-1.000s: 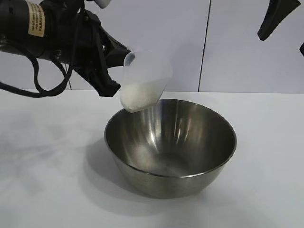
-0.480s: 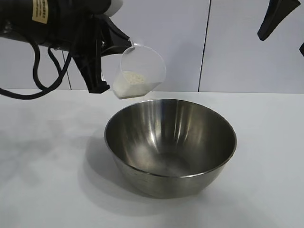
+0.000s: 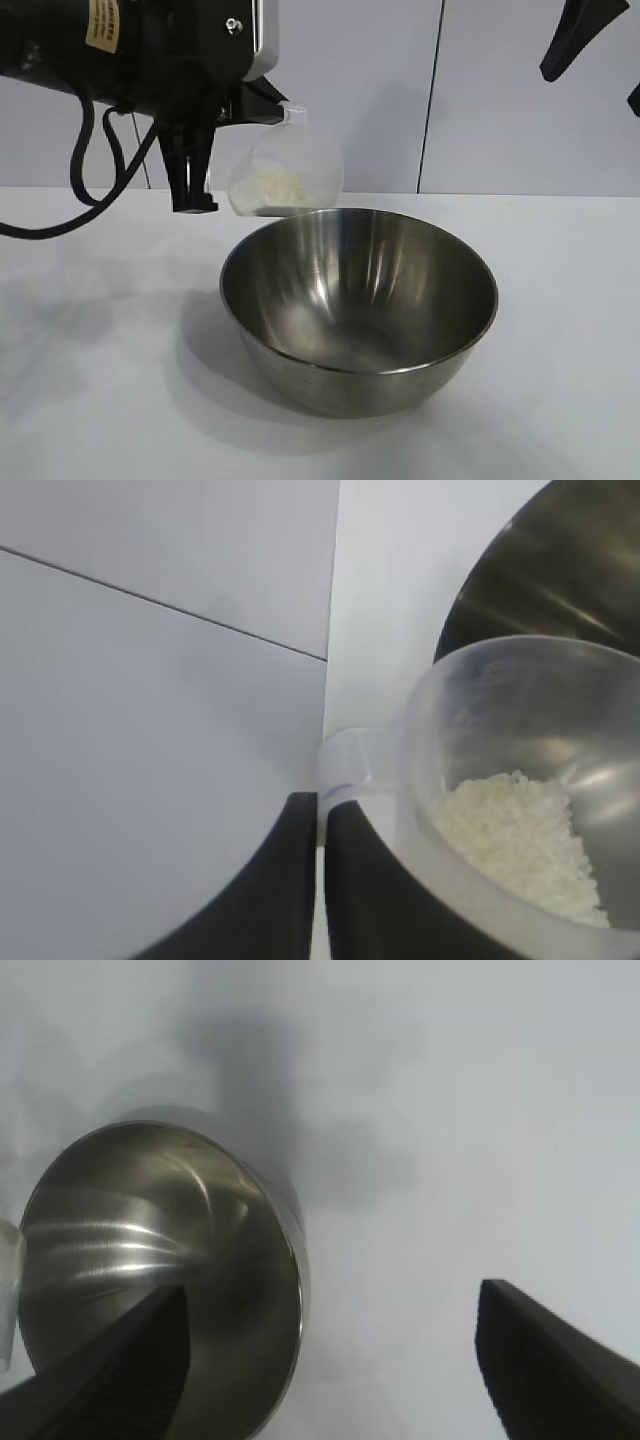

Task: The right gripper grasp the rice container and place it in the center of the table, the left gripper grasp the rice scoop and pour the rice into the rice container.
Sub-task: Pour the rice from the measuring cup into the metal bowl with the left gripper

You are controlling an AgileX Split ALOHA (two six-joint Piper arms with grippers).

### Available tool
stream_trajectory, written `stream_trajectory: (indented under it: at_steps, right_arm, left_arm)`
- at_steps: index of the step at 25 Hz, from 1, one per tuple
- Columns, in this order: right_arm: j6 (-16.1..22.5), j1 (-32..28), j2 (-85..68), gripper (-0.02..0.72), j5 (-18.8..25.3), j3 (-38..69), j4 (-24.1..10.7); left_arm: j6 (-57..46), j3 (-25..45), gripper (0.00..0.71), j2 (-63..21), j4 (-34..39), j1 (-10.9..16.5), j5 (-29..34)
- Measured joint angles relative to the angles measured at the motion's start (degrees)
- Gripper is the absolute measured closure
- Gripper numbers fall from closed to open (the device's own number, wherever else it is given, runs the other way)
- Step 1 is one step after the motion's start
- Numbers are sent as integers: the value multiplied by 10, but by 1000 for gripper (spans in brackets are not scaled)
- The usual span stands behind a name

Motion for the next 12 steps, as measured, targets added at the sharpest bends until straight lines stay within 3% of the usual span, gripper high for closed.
stream_trajectory:
  at_steps: [8,12]
  right_arm:
    - [0,0,0,156,-1,0,2]
    - [0,0,0,156,-1,0,2]
  left_arm:
    - [82,0,701,0,-28,-6,7]
    - [125,0,701,0,-30,-21,8]
